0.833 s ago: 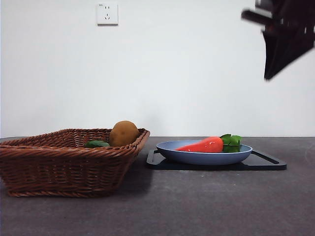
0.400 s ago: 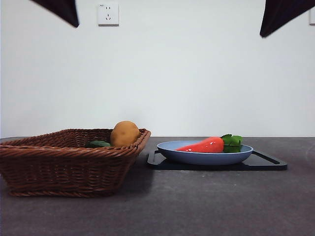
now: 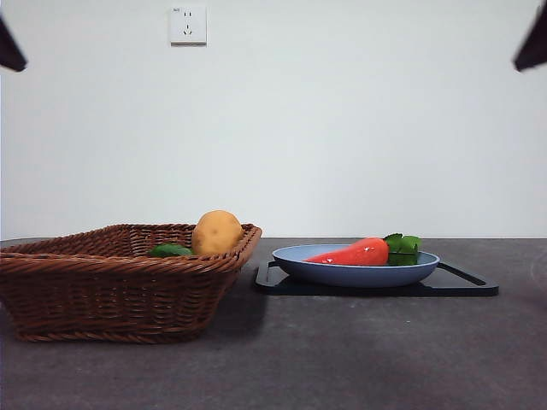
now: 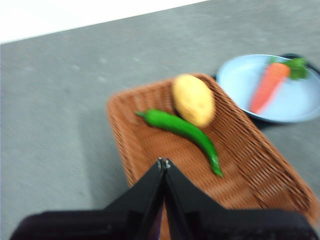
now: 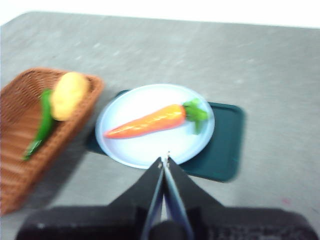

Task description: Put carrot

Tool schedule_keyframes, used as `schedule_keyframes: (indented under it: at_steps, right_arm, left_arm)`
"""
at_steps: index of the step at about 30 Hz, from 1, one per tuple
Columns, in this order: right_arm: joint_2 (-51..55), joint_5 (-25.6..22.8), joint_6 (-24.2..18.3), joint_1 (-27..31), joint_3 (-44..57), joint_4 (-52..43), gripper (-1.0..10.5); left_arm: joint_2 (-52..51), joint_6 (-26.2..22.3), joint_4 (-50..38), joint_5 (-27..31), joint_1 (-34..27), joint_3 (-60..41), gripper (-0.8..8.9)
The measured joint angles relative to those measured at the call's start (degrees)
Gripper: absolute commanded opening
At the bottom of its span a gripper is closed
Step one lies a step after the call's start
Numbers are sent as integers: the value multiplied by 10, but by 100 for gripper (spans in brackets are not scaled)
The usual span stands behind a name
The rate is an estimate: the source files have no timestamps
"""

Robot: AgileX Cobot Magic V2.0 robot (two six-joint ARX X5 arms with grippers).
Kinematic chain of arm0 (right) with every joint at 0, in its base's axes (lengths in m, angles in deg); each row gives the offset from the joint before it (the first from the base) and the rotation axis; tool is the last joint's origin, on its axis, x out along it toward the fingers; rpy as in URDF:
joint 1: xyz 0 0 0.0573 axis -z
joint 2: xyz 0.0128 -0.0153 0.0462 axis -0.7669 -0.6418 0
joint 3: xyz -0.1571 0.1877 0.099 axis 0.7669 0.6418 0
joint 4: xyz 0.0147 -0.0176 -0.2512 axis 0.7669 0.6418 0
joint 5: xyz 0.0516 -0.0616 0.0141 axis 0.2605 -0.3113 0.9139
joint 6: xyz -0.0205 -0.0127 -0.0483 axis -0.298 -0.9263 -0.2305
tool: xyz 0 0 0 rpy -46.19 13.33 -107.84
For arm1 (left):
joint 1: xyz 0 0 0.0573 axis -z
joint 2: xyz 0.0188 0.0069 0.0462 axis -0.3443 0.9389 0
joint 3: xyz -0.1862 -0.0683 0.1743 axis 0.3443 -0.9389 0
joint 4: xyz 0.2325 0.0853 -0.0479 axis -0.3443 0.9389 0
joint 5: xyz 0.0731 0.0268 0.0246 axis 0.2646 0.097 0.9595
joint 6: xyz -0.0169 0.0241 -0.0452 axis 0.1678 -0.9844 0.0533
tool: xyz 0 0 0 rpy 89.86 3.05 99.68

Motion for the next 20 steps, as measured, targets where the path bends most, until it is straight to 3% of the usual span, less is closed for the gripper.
schedule_keyframes:
  at_steps: [5, 16, 20]
  right_arm:
    - [57, -7, 0, 0, 44, -34, 4]
    - [56, -6, 0, 0, 44, -40, 4]
    - [56, -6, 0, 0, 44, -40, 4]
  left_arm:
    - [-80, 18, -3, -5, 0, -35, 8]
    - [-58, 26, -2, -2, 0, -36, 8]
    - [-170, 8, 19, -3, -16, -36, 8]
